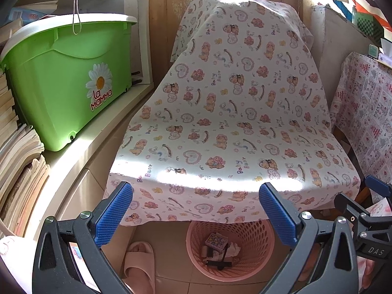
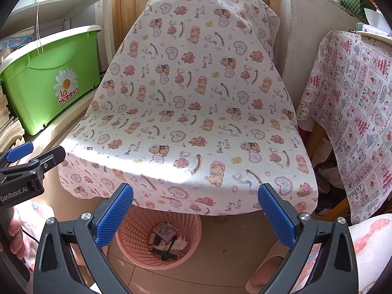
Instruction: Collect trash
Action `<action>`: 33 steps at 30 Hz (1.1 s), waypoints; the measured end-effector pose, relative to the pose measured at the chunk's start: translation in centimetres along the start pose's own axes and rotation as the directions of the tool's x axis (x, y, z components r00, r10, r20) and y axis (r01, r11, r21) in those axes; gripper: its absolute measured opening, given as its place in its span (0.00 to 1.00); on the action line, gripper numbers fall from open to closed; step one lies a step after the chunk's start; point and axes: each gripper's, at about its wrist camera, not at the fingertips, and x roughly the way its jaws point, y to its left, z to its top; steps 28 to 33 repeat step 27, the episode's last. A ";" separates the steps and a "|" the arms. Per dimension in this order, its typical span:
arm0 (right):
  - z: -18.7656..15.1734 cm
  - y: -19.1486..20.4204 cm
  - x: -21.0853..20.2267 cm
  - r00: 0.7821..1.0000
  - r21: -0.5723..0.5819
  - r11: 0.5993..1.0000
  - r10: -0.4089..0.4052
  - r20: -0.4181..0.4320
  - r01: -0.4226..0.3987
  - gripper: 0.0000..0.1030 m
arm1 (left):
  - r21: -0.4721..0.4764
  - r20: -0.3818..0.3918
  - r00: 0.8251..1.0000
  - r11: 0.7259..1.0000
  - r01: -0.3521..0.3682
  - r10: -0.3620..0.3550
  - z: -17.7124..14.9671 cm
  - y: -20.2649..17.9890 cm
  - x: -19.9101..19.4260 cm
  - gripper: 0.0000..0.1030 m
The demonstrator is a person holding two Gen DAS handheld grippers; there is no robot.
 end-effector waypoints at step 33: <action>-0.2 -0.4 0.2 1.000 0.012 1.000 -0.001 -0.010 0.001 1.00 | 0.023 0.007 1.000 1.000 -0.003 0.003 -0.1 -0.4 -0.2 0.99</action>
